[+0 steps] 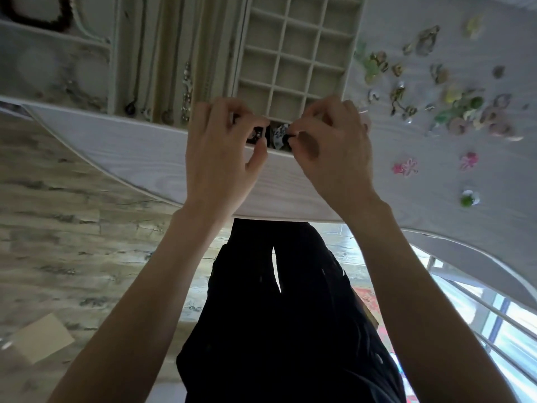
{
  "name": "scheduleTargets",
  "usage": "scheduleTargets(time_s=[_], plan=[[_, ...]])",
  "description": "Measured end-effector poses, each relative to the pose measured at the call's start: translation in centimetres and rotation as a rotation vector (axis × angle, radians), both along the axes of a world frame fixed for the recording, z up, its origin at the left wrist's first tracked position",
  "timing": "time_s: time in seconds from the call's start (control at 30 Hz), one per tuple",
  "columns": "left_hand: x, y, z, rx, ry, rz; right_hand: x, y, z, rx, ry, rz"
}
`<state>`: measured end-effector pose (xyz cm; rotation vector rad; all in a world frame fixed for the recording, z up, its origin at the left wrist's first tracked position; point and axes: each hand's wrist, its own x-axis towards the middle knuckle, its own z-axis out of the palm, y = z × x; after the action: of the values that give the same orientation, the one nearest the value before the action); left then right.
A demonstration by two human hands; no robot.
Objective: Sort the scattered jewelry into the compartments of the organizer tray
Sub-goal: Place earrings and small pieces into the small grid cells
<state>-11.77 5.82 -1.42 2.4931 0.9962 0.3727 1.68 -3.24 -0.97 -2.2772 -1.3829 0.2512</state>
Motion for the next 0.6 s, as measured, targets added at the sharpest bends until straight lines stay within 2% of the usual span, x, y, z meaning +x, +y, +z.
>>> scheduleTargets(time_s=[0.1,0.17,0.3,0.5,0.6], plan=[[0.03,-0.07,0.05,-0.013,-0.021,0.012,-0.18,0.31,-0.20,0.038,0.010,0.034],[0.17,-0.12,0.09,-0.026,-0.036,0.016,0.05,0.15,-0.05,0.066,0.088,0.029],[0.42,-0.22,-0.06,-0.042,-0.041,-0.002,0.39,-0.27,-0.12,0.021,0.172,0.050],[0.27,-0.34,-0.53,-0.039,-0.039,-0.002,0.07,-0.28,-0.32,0.035,0.295,-0.033],[0.27,-0.42,-0.63,-0.023,-0.045,-0.003,0.11,-0.56,-0.53,0.041,0.228,-0.034]])
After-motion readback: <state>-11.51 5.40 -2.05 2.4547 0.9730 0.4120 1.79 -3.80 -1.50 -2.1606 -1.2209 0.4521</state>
